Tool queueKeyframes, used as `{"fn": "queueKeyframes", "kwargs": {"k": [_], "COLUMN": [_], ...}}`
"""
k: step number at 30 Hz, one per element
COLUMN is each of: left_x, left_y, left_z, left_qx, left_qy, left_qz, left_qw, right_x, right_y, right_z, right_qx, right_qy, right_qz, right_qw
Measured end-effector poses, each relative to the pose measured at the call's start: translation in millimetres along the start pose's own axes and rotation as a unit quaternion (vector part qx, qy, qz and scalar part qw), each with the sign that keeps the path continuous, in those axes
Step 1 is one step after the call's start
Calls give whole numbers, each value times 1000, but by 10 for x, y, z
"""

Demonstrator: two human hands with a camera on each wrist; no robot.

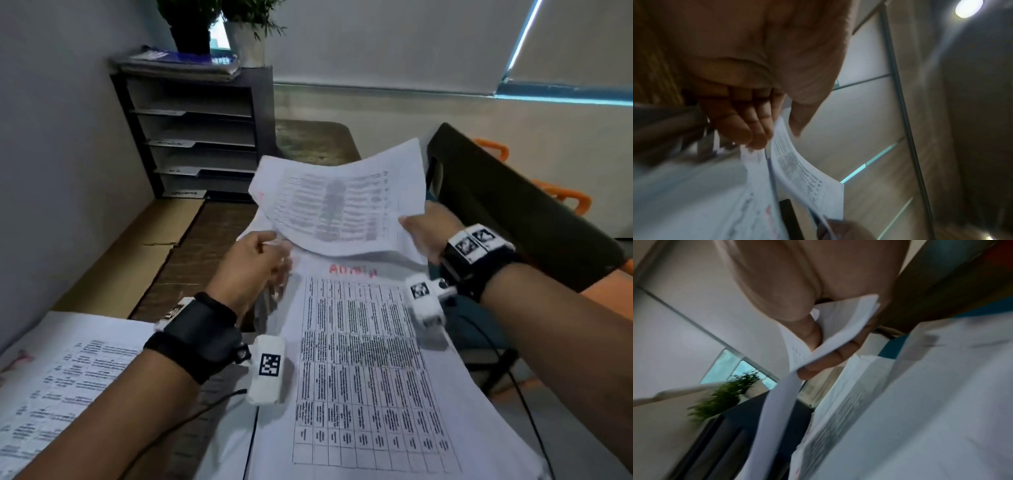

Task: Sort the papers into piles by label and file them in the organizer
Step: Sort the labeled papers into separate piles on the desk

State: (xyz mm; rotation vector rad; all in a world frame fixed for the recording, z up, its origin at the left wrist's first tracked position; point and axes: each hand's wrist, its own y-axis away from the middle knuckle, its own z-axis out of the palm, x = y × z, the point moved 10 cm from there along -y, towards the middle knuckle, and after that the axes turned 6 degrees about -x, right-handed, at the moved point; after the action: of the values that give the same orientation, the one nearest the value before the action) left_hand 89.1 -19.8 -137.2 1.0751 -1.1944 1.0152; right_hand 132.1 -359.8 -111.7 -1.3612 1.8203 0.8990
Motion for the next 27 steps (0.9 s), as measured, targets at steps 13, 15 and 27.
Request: {"fn": "queueKeyframes", "kwargs": {"k": [13, 15, 27], "left_x": [-119, -138, -60], "left_y": [125, 110, 137], "left_z": [243, 252, 319], "left_qx": [-109, -116, -120], "left_qy": [-442, -440, -497], "left_qz": [-15, -17, -31], "left_qw": [890, 890, 859], "right_x": [-239, -506, 36], "right_y": [-417, -86, 1443], "right_z": [-175, -74, 403], "right_qx": [88, 77, -171], "right_qy": [311, 293, 209], "right_qz": [7, -89, -99], "right_qw": [946, 949, 958]}}
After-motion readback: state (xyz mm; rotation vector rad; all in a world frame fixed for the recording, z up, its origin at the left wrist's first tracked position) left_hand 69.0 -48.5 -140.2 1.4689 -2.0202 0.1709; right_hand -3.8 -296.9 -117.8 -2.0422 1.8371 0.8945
